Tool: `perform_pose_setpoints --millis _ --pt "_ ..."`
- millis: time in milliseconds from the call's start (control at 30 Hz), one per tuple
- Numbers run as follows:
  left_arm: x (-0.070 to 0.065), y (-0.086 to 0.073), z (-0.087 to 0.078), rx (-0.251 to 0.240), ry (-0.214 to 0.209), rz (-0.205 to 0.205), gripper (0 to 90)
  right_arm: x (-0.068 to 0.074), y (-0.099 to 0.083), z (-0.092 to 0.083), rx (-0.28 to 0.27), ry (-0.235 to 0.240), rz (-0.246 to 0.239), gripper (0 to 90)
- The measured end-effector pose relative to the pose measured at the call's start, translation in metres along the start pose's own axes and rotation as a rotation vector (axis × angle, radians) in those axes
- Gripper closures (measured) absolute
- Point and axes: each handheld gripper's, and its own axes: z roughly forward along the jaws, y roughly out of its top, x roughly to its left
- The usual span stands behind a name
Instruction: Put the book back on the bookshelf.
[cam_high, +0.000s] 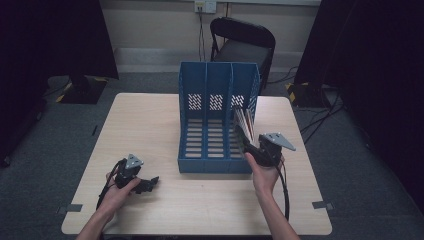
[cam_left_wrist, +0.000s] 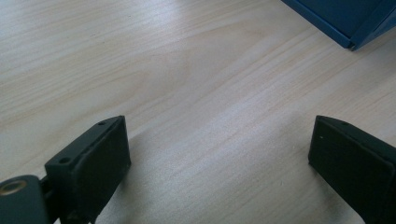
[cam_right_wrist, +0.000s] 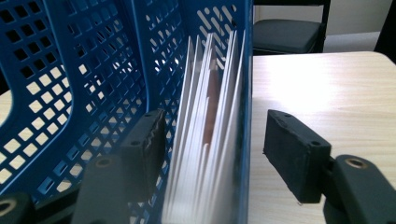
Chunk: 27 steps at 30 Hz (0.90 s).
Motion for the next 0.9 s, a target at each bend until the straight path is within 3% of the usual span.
perform_pose_setpoints --millis 267,367,533,567,733,900 --pt "0.000 0.000 0.000 0.004 -0.002 0.005 4.9 -0.009 0.009 -0.021 0.004 0.080 0.007 35.8" --pt "0.000 -0.001 -0.001 0.003 -0.003 0.006 4.8 -0.011 0.009 -0.029 0.035 0.097 -0.025 34.1" --pt "0.000 -0.001 -0.001 0.003 -0.002 0.006 4.9 -0.016 0.002 -0.039 0.051 0.145 -0.033 30.6" --pt "0.000 -0.001 -0.001 0.003 0.001 0.003 4.8 -0.017 -0.001 -0.044 0.072 0.175 -0.034 26.8" --pt "0.000 -0.001 -0.002 0.004 0.001 0.000 4.6 -0.021 -0.006 -0.055 0.084 0.213 -0.074 24.1" --pt "-0.002 -0.002 -0.002 0.006 0.001 -0.006 4.2 -0.034 -0.017 -0.066 0.121 0.279 -0.093 22.1"
